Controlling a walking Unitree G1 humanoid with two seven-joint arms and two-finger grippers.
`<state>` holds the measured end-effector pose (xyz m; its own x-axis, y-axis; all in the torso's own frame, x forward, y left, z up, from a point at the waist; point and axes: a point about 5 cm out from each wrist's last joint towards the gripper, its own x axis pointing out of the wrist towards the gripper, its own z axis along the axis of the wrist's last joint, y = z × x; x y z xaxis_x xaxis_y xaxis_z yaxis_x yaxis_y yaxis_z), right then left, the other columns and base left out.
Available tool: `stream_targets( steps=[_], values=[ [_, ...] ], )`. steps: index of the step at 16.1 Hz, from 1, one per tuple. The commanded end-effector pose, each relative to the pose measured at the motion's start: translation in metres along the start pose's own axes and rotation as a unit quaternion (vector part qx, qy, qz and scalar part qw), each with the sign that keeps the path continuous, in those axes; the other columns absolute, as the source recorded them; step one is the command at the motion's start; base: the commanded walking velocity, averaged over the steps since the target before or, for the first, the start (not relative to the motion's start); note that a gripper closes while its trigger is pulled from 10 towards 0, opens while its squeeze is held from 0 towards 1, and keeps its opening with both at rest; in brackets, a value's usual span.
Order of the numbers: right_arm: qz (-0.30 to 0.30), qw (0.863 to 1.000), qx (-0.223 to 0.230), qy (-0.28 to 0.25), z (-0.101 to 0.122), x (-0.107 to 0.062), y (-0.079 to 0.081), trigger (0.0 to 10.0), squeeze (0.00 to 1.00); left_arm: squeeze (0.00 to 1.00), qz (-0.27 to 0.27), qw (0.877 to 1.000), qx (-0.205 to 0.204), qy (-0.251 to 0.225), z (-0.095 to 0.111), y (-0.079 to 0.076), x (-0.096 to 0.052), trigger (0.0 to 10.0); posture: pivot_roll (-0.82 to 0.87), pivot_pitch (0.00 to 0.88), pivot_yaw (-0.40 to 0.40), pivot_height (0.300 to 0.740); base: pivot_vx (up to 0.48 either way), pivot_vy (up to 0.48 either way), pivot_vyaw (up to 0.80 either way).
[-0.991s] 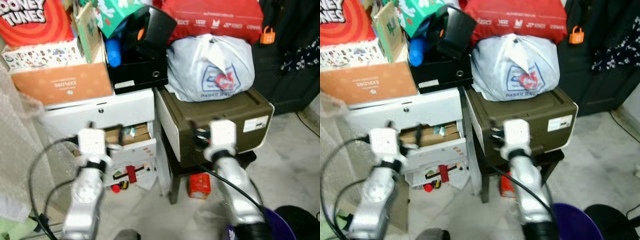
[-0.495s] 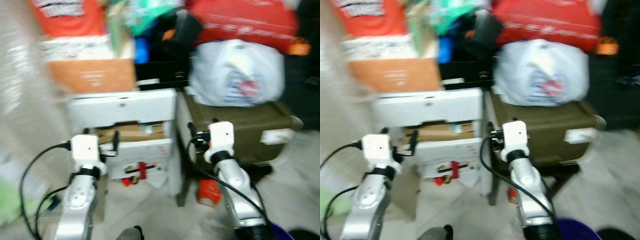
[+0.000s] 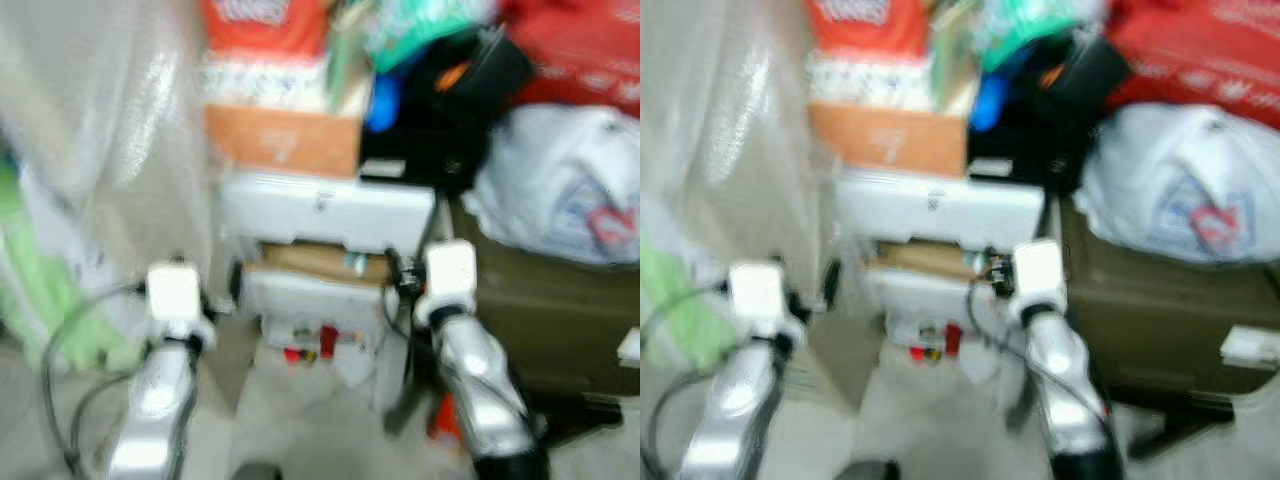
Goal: Clean up the room
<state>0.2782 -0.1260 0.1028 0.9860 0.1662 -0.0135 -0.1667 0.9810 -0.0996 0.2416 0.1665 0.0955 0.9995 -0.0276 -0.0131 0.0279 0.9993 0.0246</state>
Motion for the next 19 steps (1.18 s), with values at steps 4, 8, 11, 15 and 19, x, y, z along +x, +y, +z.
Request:
stream_targets(
  steps=[4,8,11,15,19],
  values=[
    [-0.001,1.000,-0.011,0.002,0.000,0.001,-0.006,10.0,0.00,0.00,-0.005,1.000,-0.006,-0.004,0.003,-0.005,0.003,10.0,0.05,0.000,-0.023,0.740,0.000,0.000,0.80],
    [-0.002,1.000,-0.017,-0.003,0.002,0.004,-0.007,10.0,0.00,0.00,-0.006,1.000,0.000,-0.016,0.007,-0.006,0.011,10.0,0.05,0.000,-0.026,0.740,0.000,0.000,0.80],
    [0.000,1.000,-0.021,-0.010,0.005,0.008,-0.007,10.0,0.00,0.00,-0.007,1.000,0.002,-0.018,0.008,-0.007,0.012,10.0,0.05,0.000,-0.021,0.740,0.000,0.000,0.80],
    [-0.004,1.000,-0.018,-0.011,0.003,0.010,-0.006,10.0,0.00,0.00,-0.009,1.000,0.005,-0.019,0.007,-0.008,0.014,10.0,0.05,0.000,-0.001,0.740,0.000,0.000,0.80],
    [-0.015,1.000,-0.013,-0.014,0.003,0.013,-0.005,10.0,0.00,0.00,-0.017,1.000,0.011,-0.020,0.007,-0.009,0.017,10.0,0.06,0.000,0.017,0.740,0.000,0.000,0.00]
  ],
)
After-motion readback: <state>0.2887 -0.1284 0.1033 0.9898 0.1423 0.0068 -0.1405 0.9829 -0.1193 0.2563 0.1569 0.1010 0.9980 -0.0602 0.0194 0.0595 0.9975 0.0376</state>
